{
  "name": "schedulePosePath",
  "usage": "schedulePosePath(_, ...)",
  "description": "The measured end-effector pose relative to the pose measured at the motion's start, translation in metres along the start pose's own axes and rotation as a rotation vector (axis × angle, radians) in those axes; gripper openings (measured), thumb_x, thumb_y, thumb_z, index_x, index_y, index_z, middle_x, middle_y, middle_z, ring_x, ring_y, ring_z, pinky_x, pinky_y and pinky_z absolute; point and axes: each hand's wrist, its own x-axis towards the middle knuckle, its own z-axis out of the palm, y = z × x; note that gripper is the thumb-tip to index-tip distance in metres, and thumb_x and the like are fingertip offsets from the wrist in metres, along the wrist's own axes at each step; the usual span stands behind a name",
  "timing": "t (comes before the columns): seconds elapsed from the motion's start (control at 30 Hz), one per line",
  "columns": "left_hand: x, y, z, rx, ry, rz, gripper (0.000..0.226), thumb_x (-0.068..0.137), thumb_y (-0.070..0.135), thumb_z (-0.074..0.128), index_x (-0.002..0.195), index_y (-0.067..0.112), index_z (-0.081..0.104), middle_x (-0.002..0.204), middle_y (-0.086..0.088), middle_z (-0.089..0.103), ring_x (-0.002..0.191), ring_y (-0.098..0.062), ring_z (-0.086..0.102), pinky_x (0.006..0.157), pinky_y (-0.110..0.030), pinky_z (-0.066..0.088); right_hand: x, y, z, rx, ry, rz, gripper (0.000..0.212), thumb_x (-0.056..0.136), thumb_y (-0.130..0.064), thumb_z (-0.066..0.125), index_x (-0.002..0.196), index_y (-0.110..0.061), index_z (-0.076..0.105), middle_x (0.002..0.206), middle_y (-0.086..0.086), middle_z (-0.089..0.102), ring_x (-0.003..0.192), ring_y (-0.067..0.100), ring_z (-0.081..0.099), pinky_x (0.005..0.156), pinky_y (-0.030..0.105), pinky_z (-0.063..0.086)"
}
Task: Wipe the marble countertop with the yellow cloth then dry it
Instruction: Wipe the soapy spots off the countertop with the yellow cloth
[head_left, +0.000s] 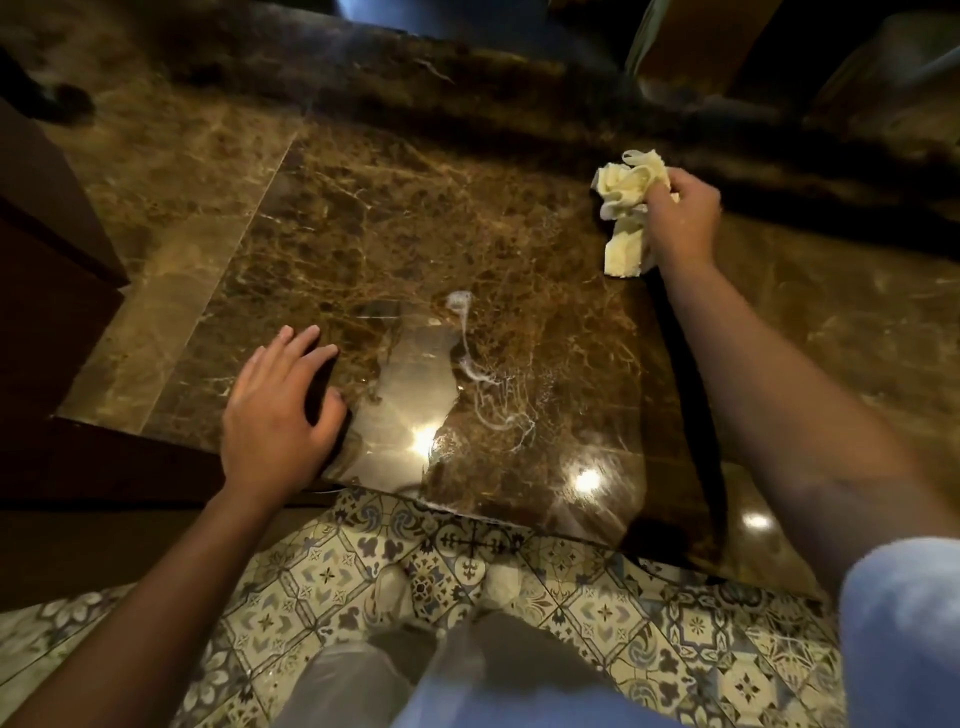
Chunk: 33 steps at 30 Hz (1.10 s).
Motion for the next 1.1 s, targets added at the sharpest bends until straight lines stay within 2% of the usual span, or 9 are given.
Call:
schedulePosePath(0.17, 0.001, 0.001, -0.001, -0.003, -0.017, -0.022, 0.049, 0.096, 0.032, 0.053, 0.141, 0.013, 0.062, 0.158, -0.007, 0.051, 0.154, -0.025, 0.036, 0.128, -0.043, 0.022, 0.014, -0.021, 0.044, 0.048, -0.138, -0.022, 0.021, 0.098, -0.026, 0.056, 0.100, -0.029, 0.077, 0.091, -0.015, 0.073, 0.087, -0.001, 0.069, 0.069, 0.015, 0.054)
schedulePosePath(0.33, 0.001, 0.002, -0.001, -0.008, -0.018, -0.025, 0.048, 0.097, 0.032, 0.054, 0.141, 0.014, 0.061, 0.158, -0.007, 0.051, 0.154, -0.025, 0.036, 0.128, -0.043, 0.021, -0.018, -0.033, 0.074, 0.021, -0.285, -0.133, 0.023, 0.087, -0.024, 0.058, 0.069, -0.030, 0.071, 0.063, -0.015, 0.061, 0.058, -0.002, 0.055, 0.055, 0.020, 0.044)
schedulePosePath(0.5, 0.000, -0.001, 0.000, -0.009, 0.013, 0.005, 0.047, 0.096, 0.029, 0.056, 0.139, 0.013, 0.062, 0.157, -0.008, 0.053, 0.153, -0.026, 0.038, 0.127, -0.044, 0.024, -0.068, -0.024, 0.076, 0.023, -0.392, -0.169, 0.024, 0.083, -0.018, 0.060, 0.075, 0.001, 0.072, 0.066, 0.004, 0.060, 0.061, 0.015, 0.052, 0.057, 0.029, 0.038)
schedulePosePath(0.57, 0.000, -0.001, -0.001, -0.014, 0.002, 0.000, 0.048, 0.096, 0.032, 0.054, 0.140, 0.015, 0.061, 0.157, -0.007, 0.052, 0.154, -0.025, 0.037, 0.127, -0.046, 0.025, -0.097, -0.019, 0.070, 0.028, -0.415, -0.183, 0.025, 0.083, -0.017, 0.061, 0.075, 0.004, 0.070, 0.064, 0.004, 0.057, 0.059, 0.014, 0.049, 0.056, 0.029, 0.036)
schedulePosePath(0.7, 0.000, -0.001, -0.002, -0.021, -0.014, -0.008, 0.049, 0.098, 0.035, 0.050, 0.142, 0.016, 0.060, 0.158, -0.006, 0.051, 0.154, -0.025, 0.035, 0.127, -0.047, 0.023, -0.159, -0.011, 0.049, 0.046, -0.451, -0.205, 0.019, 0.080, -0.017, 0.061, 0.063, -0.017, 0.070, 0.057, -0.010, 0.054, 0.054, 0.003, 0.045, 0.052, 0.026, 0.032)
schedulePosePath(0.8, -0.002, 0.001, -0.004, -0.026, -0.014, -0.001, 0.048, 0.099, 0.034, 0.050, 0.142, 0.015, 0.059, 0.159, -0.007, 0.051, 0.154, -0.026, 0.035, 0.127, -0.049, 0.024, -0.201, -0.007, 0.032, 0.058, -0.476, -0.195, 0.035, 0.080, -0.017, 0.059, 0.056, -0.043, 0.064, 0.050, -0.020, 0.052, 0.050, -0.003, 0.045, 0.049, 0.020, 0.034)
schedulePosePath(0.9, -0.002, 0.001, -0.005, -0.033, -0.005, 0.004, 0.045, 0.099, 0.027, 0.058, 0.141, 0.013, 0.060, 0.158, -0.010, 0.052, 0.154, -0.028, 0.037, 0.126, -0.051, 0.026, -0.225, 0.002, 0.017, 0.065, -0.511, -0.143, 0.024, 0.080, -0.015, 0.061, 0.068, -0.029, 0.076, 0.056, -0.011, 0.060, 0.055, 0.004, 0.049, 0.054, 0.026, 0.038)
schedulePosePath(0.97, -0.002, 0.002, -0.005, -0.036, -0.004, 0.002, 0.044, 0.098, 0.024, 0.061, 0.141, 0.012, 0.061, 0.157, -0.010, 0.052, 0.153, -0.029, 0.037, 0.126, -0.051, 0.026, -0.226, 0.002, 0.006, 0.080, -0.466, -0.110, 0.025, 0.083, -0.010, 0.063, 0.069, -0.026, 0.077, 0.057, -0.004, 0.063, 0.057, 0.006, 0.051, 0.056, 0.027, 0.040)
schedulePosePath(1.1, -0.001, 0.002, -0.006, -0.035, -0.007, -0.007, 0.044, 0.099, 0.024, 0.061, 0.141, 0.012, 0.060, 0.158, -0.010, 0.051, 0.154, -0.029, 0.037, 0.126, -0.052, 0.026, -0.190, 0.000, -0.024, 0.103, -0.119, -0.034, 0.024, 0.087, -0.020, 0.063, 0.082, -0.037, 0.079, 0.076, -0.009, 0.077, 0.071, 0.009, 0.071, 0.064, 0.033, 0.058)
